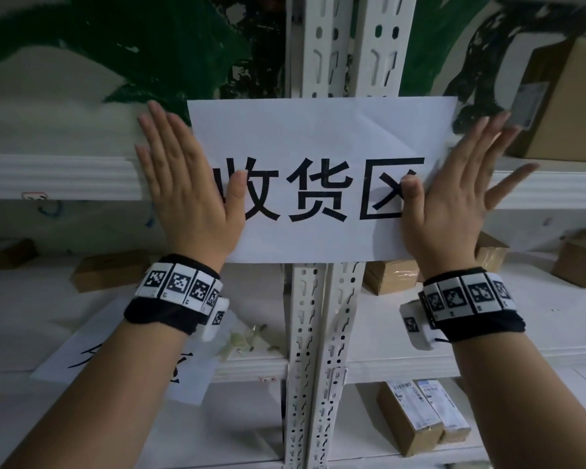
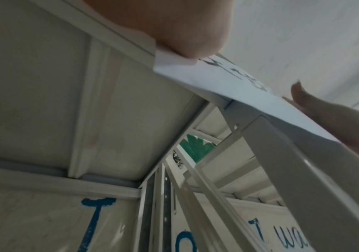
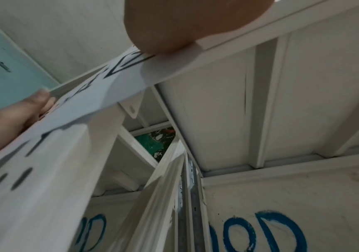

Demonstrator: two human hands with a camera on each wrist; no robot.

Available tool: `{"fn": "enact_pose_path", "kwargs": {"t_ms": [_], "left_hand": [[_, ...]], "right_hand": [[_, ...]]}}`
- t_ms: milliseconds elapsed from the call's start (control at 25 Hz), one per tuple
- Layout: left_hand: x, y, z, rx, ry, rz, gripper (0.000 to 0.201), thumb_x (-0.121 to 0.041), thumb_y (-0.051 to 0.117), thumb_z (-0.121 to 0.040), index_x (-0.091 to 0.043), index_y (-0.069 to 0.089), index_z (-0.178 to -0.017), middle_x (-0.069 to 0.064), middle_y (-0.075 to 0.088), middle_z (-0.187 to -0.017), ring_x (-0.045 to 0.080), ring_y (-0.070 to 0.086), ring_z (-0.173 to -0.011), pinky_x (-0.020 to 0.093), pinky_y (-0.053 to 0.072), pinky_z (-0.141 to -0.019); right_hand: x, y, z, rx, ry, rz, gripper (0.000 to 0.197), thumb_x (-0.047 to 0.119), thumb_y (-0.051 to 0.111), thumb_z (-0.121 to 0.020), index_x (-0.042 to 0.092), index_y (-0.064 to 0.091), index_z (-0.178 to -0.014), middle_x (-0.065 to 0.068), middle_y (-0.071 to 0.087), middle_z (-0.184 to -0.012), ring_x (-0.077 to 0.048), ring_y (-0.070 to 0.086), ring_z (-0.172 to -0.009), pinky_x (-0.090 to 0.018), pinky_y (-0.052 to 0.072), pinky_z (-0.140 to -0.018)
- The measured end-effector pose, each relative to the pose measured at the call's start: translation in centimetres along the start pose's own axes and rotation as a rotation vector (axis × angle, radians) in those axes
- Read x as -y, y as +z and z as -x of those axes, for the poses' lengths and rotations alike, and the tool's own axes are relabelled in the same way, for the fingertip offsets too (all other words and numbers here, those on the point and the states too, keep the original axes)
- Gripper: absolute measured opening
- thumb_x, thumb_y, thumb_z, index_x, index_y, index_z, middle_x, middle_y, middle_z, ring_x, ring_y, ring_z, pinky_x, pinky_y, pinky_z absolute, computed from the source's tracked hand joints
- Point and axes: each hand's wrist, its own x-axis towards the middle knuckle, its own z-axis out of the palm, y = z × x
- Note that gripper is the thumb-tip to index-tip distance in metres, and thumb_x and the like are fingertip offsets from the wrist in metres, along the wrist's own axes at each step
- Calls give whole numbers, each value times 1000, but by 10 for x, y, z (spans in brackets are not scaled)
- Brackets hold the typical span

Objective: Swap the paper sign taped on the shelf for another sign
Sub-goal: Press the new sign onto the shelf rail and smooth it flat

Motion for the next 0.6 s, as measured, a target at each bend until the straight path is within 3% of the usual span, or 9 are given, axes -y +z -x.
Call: {"fn": "enact_pose_path", "kwargs": {"t_ms": [80,160,200,280,360,480,600], "left_hand": [[-11,-7,-1,-18,-91,42,103,-66,16,-101,20,5,-156,44,2,-165,58,2,-156,61,1,-130],[-31,-18,-1,-83,-95,116,105,-65,17,-100,25,8,-153,50,3,-161,64,2,-153,64,-1,-129],[-46,-22,-1,-95,-31,160,102,-62,20,-101,24,11,-154,49,5,-161,63,4,-153,63,0,-129],[-81,-19,3,-1,147,213,89,-54,23,-105,16,13,-158,41,6,-166,54,5,-158,59,1,-131],[-108,-2,7,90,240,129,78,-48,22,-110,7,8,-163,31,3,-172,43,2,-162,53,-2,-133],[-117,24,12,141,244,-146,82,-50,30,-108,-1,-1,-166,22,-5,-174,34,-3,-163,48,-11,-130],[-116,29,11,137,237,-174,81,-50,30,-109,-1,-1,-166,21,-4,-174,33,-3,-163,48,-12,-129]], "right_hand": [[-2,-7,0,13,64,-159,117,83,-10,-90,-7,-2,-165,-30,-6,-173,-48,-5,-162,-75,-12,-121],[11,-23,-2,-44,122,-322,107,76,6,-99,-9,0,-164,-36,-10,-170,-52,-10,-160,-77,-13,-122],[23,-30,-4,-103,90,-342,95,64,20,-107,-11,8,-164,-40,-4,-169,-54,-9,-159,-76,-12,-123],[54,-32,-3,-155,-140,-342,65,26,44,-110,-13,28,-159,-43,16,-165,-48,-1,-158,-68,-8,-126],[80,-19,-3,-121,-329,-408,53,3,50,-105,-10,39,-156,-39,29,-164,-45,10,-159,-65,-1,-128],[84,0,-2,-78,-337,-460,52,-3,50,-104,-5,45,-155,-30,36,-166,-47,28,-158,-62,4,-131],[79,2,-3,-66,-343,-463,50,-2,50,-105,-3,48,-154,-28,38,-165,-46,31,-157,-61,3,-131]]}}
